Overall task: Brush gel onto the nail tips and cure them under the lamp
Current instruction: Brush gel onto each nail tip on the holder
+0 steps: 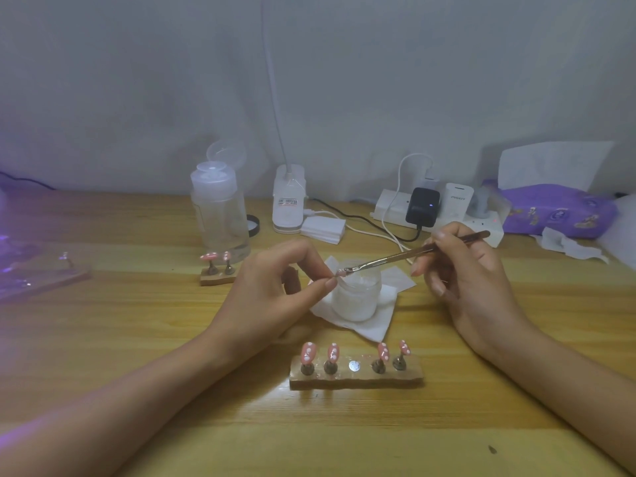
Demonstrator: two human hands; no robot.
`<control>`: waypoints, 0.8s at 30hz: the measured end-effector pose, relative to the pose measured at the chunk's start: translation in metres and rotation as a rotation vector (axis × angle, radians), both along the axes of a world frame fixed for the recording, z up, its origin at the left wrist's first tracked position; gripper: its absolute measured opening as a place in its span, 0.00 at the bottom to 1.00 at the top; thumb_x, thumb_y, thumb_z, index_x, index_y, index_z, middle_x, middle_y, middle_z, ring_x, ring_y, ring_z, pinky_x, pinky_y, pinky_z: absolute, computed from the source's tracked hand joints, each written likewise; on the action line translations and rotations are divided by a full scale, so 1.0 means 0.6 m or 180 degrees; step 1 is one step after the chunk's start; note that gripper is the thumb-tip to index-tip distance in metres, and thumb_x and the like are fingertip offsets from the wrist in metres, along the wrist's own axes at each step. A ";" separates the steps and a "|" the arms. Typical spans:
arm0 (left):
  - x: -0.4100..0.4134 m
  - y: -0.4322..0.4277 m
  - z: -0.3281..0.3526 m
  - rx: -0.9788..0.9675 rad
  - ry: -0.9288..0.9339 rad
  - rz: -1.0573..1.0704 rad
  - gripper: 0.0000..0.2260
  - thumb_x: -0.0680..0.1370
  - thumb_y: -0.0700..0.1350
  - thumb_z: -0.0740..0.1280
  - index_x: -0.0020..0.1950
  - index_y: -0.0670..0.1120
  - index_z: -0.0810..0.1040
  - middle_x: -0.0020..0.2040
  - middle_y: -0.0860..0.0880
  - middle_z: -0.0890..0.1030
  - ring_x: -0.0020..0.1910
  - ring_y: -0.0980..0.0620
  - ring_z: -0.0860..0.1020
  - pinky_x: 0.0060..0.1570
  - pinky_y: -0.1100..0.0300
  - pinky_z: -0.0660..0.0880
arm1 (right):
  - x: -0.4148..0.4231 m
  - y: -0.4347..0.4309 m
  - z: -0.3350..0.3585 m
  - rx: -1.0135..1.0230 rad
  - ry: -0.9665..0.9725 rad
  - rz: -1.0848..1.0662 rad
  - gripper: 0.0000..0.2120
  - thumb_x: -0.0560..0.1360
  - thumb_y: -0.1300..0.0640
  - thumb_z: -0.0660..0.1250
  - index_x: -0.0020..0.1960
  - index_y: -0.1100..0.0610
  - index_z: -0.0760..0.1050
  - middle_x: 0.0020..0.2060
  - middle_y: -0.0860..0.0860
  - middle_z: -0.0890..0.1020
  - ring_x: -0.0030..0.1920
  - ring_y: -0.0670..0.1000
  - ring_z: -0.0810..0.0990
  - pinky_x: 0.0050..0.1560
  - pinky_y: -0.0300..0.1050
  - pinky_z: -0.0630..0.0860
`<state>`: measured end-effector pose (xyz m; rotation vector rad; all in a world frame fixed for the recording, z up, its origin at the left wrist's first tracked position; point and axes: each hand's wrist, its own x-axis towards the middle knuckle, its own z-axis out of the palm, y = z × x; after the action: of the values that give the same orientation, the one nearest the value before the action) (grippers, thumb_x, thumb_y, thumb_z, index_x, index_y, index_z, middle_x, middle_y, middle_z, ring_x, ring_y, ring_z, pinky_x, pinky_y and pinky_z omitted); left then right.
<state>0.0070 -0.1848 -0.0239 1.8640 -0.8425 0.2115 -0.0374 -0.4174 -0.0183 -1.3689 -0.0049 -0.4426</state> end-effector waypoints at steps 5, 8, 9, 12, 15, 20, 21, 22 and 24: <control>-0.001 0.001 -0.001 -0.0014 0.0095 0.0001 0.08 0.75 0.38 0.74 0.39 0.49 0.80 0.39 0.54 0.81 0.29 0.59 0.74 0.31 0.72 0.67 | -0.001 0.002 -0.001 -0.0138 -0.0075 0.0153 0.09 0.78 0.53 0.63 0.40 0.54 0.71 0.31 0.56 0.83 0.21 0.47 0.68 0.23 0.37 0.60; 0.000 0.001 -0.002 -0.0003 0.0142 0.0007 0.07 0.75 0.39 0.74 0.39 0.48 0.80 0.39 0.54 0.81 0.28 0.58 0.73 0.31 0.71 0.67 | 0.002 -0.001 -0.003 -0.0122 0.0009 -0.0014 0.11 0.82 0.58 0.59 0.41 0.55 0.70 0.29 0.55 0.82 0.20 0.46 0.67 0.21 0.36 0.59; 0.001 0.001 -0.001 -0.0001 0.0142 0.0003 0.07 0.75 0.39 0.74 0.40 0.48 0.80 0.39 0.54 0.81 0.28 0.59 0.73 0.31 0.71 0.67 | 0.002 -0.001 -0.002 -0.0081 -0.0033 -0.0015 0.11 0.82 0.58 0.59 0.40 0.54 0.71 0.29 0.55 0.82 0.20 0.46 0.67 0.22 0.36 0.59; 0.000 0.001 0.000 0.0002 0.0128 -0.0012 0.07 0.75 0.39 0.74 0.40 0.48 0.80 0.39 0.55 0.82 0.28 0.59 0.73 0.30 0.72 0.66 | 0.000 0.000 0.000 -0.0026 -0.0210 0.0155 0.11 0.78 0.53 0.62 0.37 0.49 0.74 0.31 0.56 0.82 0.21 0.47 0.68 0.23 0.37 0.61; 0.000 0.001 -0.001 -0.0018 0.0133 -0.0005 0.08 0.75 0.39 0.74 0.39 0.49 0.79 0.38 0.56 0.81 0.28 0.59 0.72 0.30 0.72 0.66 | -0.001 0.001 -0.001 -0.0218 -0.0173 0.0160 0.09 0.79 0.54 0.62 0.41 0.54 0.71 0.31 0.56 0.82 0.21 0.47 0.68 0.23 0.37 0.61; 0.000 0.001 -0.002 -0.0019 0.0111 -0.0022 0.10 0.75 0.39 0.74 0.38 0.52 0.79 0.38 0.56 0.81 0.27 0.59 0.72 0.30 0.73 0.65 | 0.000 0.001 -0.003 -0.0376 -0.0110 -0.0021 0.11 0.82 0.59 0.59 0.41 0.56 0.70 0.28 0.56 0.81 0.20 0.47 0.67 0.22 0.36 0.60; 0.000 0.002 -0.002 -0.0012 0.0100 -0.0029 0.10 0.75 0.39 0.74 0.39 0.51 0.79 0.38 0.56 0.81 0.27 0.59 0.73 0.30 0.73 0.66 | -0.001 0.001 -0.002 -0.0366 -0.0138 -0.0043 0.11 0.82 0.60 0.59 0.41 0.56 0.70 0.28 0.56 0.81 0.20 0.47 0.67 0.22 0.36 0.60; 0.001 0.002 -0.002 -0.0008 0.0089 -0.0031 0.09 0.75 0.40 0.74 0.39 0.51 0.79 0.39 0.55 0.81 0.27 0.59 0.73 0.30 0.73 0.66 | -0.002 0.000 -0.001 -0.0319 -0.0190 -0.0068 0.12 0.82 0.60 0.59 0.40 0.56 0.70 0.27 0.56 0.80 0.20 0.47 0.66 0.23 0.37 0.61; 0.001 0.003 -0.003 -0.0016 0.0074 -0.0028 0.08 0.75 0.42 0.74 0.39 0.52 0.79 0.40 0.55 0.81 0.27 0.59 0.73 0.30 0.73 0.66 | -0.004 -0.005 0.004 -0.0210 -0.0306 -0.0133 0.13 0.83 0.60 0.59 0.39 0.54 0.70 0.26 0.55 0.79 0.20 0.47 0.67 0.23 0.36 0.64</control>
<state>0.0078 -0.1832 -0.0257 1.8544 -0.8335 0.1860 -0.0399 -0.4202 -0.0159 -1.4134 -0.0703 -0.5471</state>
